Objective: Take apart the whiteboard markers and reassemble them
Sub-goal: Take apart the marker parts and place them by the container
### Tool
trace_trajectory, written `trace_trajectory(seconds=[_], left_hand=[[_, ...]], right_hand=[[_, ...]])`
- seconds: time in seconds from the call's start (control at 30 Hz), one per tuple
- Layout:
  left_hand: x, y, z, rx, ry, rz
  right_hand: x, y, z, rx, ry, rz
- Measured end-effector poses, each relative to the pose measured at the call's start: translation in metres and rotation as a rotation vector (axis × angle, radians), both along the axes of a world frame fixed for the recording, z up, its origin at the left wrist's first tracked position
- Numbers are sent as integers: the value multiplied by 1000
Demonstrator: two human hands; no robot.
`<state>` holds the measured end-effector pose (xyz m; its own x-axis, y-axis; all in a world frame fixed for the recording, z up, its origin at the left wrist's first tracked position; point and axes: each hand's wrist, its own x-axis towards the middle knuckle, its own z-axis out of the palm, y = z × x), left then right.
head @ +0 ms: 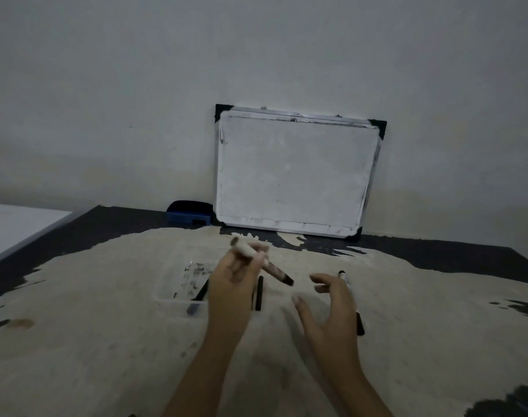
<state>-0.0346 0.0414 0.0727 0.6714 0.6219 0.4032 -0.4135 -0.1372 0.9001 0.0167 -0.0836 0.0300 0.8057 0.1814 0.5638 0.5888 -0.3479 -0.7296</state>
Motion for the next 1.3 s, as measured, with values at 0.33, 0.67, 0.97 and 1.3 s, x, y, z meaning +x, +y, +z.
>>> trace_trajectory(seconds=[0.33,0.67,0.97,1.3], left_hand=[[-6,45,-5,-191,-84,239],[-1,45,-11,-160,-68,232],[-7,42,-2,-14,-188,271],[-8,49,-2,680,-123,374]], right_hand=[[-3,53,-11,-351,152,-12],[-5,91,-14,-601,120,-238],[21,52,46,168,332,42],[8,12,115,298,447,400]])
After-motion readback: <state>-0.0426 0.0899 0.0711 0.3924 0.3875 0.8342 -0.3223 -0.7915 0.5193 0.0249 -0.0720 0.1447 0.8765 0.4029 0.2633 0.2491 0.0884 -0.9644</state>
